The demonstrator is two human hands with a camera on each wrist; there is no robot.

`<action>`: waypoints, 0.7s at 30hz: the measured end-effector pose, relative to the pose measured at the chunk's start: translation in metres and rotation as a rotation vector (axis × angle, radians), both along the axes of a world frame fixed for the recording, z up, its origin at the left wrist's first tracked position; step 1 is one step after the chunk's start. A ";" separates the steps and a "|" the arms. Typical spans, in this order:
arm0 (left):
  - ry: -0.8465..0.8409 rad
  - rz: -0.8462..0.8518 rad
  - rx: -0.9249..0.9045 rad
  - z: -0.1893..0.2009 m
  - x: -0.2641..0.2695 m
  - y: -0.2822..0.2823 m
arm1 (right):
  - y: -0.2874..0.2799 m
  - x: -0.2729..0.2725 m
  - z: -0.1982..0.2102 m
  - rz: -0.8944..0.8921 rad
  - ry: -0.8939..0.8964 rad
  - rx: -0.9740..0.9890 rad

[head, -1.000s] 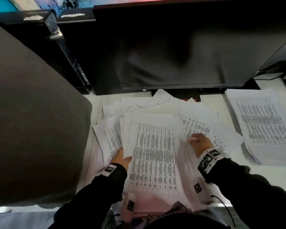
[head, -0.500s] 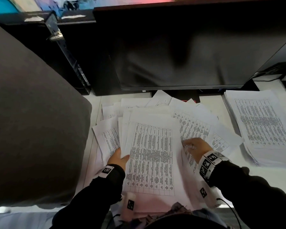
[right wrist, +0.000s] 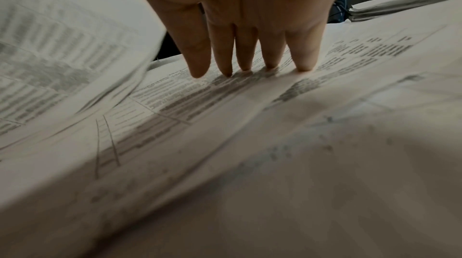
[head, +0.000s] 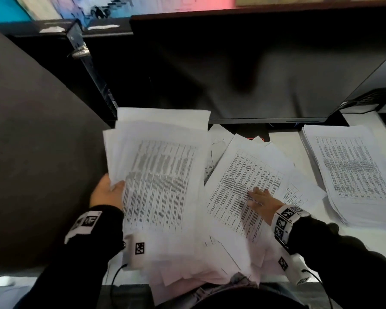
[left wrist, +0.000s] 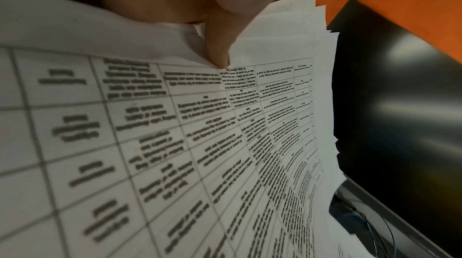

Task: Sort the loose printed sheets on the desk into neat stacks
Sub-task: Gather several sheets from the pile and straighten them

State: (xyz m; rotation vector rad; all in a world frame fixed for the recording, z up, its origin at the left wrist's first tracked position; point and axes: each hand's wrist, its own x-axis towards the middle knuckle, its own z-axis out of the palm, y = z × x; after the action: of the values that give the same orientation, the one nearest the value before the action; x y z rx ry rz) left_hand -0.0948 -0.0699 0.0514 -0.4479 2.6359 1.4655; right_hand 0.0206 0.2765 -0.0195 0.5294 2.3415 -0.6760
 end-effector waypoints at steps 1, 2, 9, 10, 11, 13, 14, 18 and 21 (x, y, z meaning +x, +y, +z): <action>0.037 0.009 0.012 0.010 -0.001 -0.002 | -0.001 -0.002 0.006 -0.005 -0.025 -0.017; 0.074 0.014 0.020 0.020 -0.002 -0.004 | -0.001 -0.005 0.010 -0.011 -0.027 -0.022; 0.195 -0.011 0.096 0.067 -0.009 0.002 | -0.007 -0.009 0.057 -0.227 0.206 -0.290; 0.199 -0.032 0.118 0.069 -0.009 0.007 | -0.011 -0.012 0.062 -0.258 0.303 -0.398; 0.199 -0.052 0.143 0.070 -0.009 0.013 | -0.014 -0.016 0.067 -0.289 0.394 -0.509; 0.183 -0.092 0.200 0.069 -0.008 0.027 | -0.026 -0.023 0.088 -0.302 0.535 -0.666; 0.173 -0.116 0.230 0.068 -0.007 0.034 | -0.033 -0.027 0.099 -0.306 0.583 -0.707; 0.143 -0.195 0.327 0.067 -0.002 0.059 | -0.040 -0.036 0.118 -0.375 0.752 -0.573; 0.195 -0.195 0.405 0.074 0.004 0.074 | -0.041 -0.032 0.129 -0.424 0.840 -0.458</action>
State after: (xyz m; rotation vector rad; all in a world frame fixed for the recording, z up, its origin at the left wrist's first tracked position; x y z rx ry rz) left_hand -0.0908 0.0044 0.1254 -0.0099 2.3330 1.9908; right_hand -0.0113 0.2355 0.1096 0.6070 2.6732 -1.8746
